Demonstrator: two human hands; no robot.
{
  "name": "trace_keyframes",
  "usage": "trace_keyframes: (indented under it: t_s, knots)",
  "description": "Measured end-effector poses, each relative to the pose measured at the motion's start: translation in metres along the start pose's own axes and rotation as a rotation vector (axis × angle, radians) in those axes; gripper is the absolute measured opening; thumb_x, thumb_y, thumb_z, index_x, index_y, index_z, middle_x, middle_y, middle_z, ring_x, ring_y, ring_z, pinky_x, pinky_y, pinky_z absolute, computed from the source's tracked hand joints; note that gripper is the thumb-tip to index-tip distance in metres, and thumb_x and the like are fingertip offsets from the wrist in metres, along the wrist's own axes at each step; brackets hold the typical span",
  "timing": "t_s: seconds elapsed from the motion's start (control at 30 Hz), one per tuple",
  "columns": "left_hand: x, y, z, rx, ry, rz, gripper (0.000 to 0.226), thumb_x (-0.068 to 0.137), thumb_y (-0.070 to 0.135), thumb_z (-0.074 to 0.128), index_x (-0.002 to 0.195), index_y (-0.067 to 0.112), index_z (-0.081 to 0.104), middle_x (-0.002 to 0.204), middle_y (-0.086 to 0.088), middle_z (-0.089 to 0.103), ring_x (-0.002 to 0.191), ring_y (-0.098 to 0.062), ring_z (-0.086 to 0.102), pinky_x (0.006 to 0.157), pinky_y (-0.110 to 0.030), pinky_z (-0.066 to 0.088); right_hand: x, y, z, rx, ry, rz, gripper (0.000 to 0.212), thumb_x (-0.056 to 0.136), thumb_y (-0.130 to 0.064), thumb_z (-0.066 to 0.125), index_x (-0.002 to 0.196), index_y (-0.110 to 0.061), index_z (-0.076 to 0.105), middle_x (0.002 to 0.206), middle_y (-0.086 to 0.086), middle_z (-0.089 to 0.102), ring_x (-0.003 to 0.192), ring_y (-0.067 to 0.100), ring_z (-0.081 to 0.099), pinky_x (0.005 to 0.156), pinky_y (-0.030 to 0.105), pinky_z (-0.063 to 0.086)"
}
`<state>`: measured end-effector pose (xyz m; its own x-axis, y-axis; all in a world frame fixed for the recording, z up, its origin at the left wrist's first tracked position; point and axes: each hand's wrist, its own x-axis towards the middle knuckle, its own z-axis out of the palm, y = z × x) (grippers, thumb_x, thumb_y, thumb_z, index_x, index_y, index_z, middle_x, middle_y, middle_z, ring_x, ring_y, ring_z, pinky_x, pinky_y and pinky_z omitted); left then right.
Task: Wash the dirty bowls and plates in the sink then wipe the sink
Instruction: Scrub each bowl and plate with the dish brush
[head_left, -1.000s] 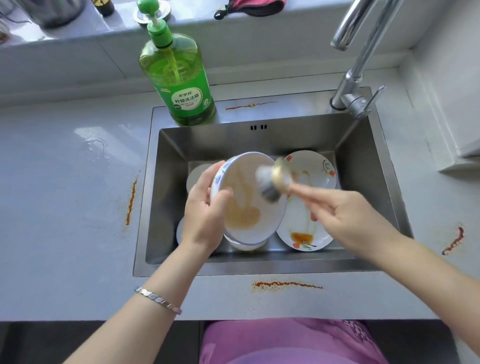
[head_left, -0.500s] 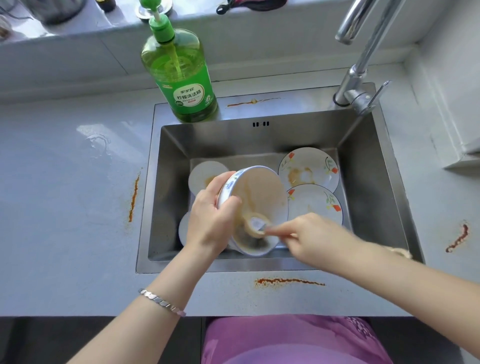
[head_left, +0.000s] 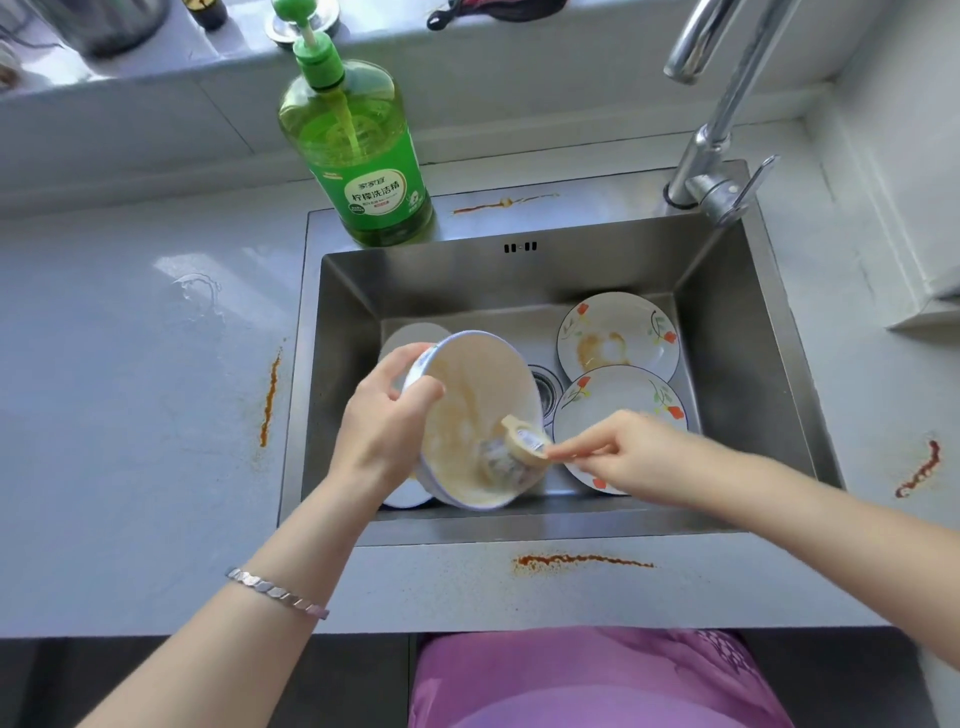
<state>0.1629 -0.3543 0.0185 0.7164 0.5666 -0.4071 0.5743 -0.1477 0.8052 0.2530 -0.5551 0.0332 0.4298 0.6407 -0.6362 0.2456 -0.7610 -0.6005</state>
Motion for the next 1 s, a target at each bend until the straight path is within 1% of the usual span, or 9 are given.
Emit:
trace_keyframes:
  t_s: [0.13, 0.23, 0.33, 0.4, 0.5, 0.63, 0.77, 0.87, 1.0]
  knots:
    - [-0.007, 0.005, 0.012, 0.034, -0.048, 0.009, 0.04, 0.064, 0.034, 0.049, 0.101, 0.039, 0.064, 0.089, 0.014, 0.067, 0.08, -0.006, 0.06, 0.073, -0.028, 0.049, -0.006, -0.014, 0.017, -0.268, 0.079, -0.034, 0.044, 0.095, -0.019, 0.038, 0.123, -0.049, 0.052, 0.116, -0.003, 0.064, 0.092, 0.019, 0.057, 0.063, 0.025, 0.034]
    - [-0.006, 0.007, 0.012, 0.083, -0.059, -0.003, 0.041, 0.064, 0.038, 0.049, 0.102, 0.041, 0.063, 0.086, 0.015, 0.065, 0.078, -0.003, 0.058, 0.07, -0.027, 0.048, -0.014, -0.018, 0.025, -0.228, 0.026, -0.06, 0.045, 0.095, -0.019, 0.037, 0.123, -0.051, 0.051, 0.115, -0.003, 0.064, 0.088, 0.022, 0.052, 0.065, 0.026, 0.033]
    - [0.0, 0.003, 0.002, 0.08, -0.08, -0.022, 0.037, 0.065, 0.038, 0.049, 0.099, 0.044, 0.063, 0.094, 0.013, 0.066, 0.087, -0.008, 0.061, 0.07, -0.028, 0.048, -0.01, 0.016, 0.005, -0.374, 0.171, -0.006, 0.042, 0.095, -0.022, 0.041, 0.121, -0.053, 0.051, 0.105, -0.004, 0.067, 0.093, 0.019, 0.058, 0.066, 0.028, 0.039]
    - [0.004, 0.002, -0.004, 0.047, -0.062, -0.034, 0.035, 0.065, 0.036, 0.049, 0.095, 0.045, 0.063, 0.096, 0.013, 0.067, 0.093, -0.01, 0.061, 0.076, -0.031, 0.05, -0.01, 0.035, -0.004, -0.153, 0.338, 0.024, 0.038, 0.095, -0.022, 0.046, 0.118, -0.05, 0.056, 0.089, -0.008, 0.067, 0.082, 0.012, 0.06, 0.07, 0.03, 0.048]
    - [0.005, 0.004, -0.01, -0.041, -0.049, -0.025, 0.03, 0.066, 0.035, 0.051, 0.093, 0.041, 0.064, 0.095, 0.013, 0.067, 0.092, -0.008, 0.062, 0.078, -0.031, 0.049, -0.006, 0.046, -0.002, 0.441, 0.565, 0.066, 0.034, 0.092, -0.017, 0.055, 0.123, -0.031, 0.059, 0.072, -0.015, 0.061, 0.058, -0.01, 0.056, 0.058, 0.004, 0.041]
    - [-0.001, 0.015, -0.004, -0.138, -0.176, -0.086, 0.025, 0.066, 0.035, 0.054, 0.088, 0.034, 0.066, 0.091, 0.007, 0.069, 0.088, -0.015, 0.064, 0.071, -0.031, 0.05, 0.007, 0.028, 0.018, 0.897, 0.448, 0.07, 0.057, 0.081, -0.018, 0.069, 0.13, -0.036, 0.047, 0.061, 0.001, 0.051, 0.035, 0.004, 0.031, 0.04, 0.013, 0.028]
    - [0.011, 0.032, -0.007, -0.082, -0.378, -0.229, 0.047, 0.056, 0.049, 0.062, 0.097, 0.028, 0.068, 0.102, -0.005, 0.071, 0.096, -0.027, 0.066, 0.088, -0.046, 0.049, 0.018, 0.019, 0.021, 1.073, 0.307, 0.073, 0.058, 0.082, -0.01, 0.067, 0.132, -0.034, 0.047, 0.066, 0.007, 0.05, 0.049, 0.015, 0.032, 0.043, 0.022, 0.025]
    - [0.022, 0.041, -0.012, -0.061, -0.436, -0.248, 0.066, 0.054, 0.063, 0.06, 0.11, 0.028, 0.066, 0.106, -0.002, 0.071, 0.096, -0.024, 0.068, 0.087, -0.043, 0.052, 0.022, 0.016, 0.024, 1.123, 0.322, 0.122, 0.058, 0.083, 0.0, 0.06, 0.132, -0.029, 0.05, 0.072, 0.009, 0.044, 0.043, 0.011, 0.025, 0.037, 0.019, 0.02]
    - [0.015, 0.038, 0.003, -0.263, -0.263, -0.109, 0.075, 0.07, 0.051, 0.07, 0.135, 0.031, 0.04, 0.109, 0.005, 0.065, 0.09, -0.013, 0.066, 0.077, -0.03, 0.055, 0.027, 0.011, 0.025, 1.27, 0.454, 0.22, 0.058, 0.083, 0.007, 0.053, 0.131, -0.025, 0.051, 0.071, 0.009, 0.045, 0.04, 0.008, 0.022, 0.035, 0.018, 0.018]
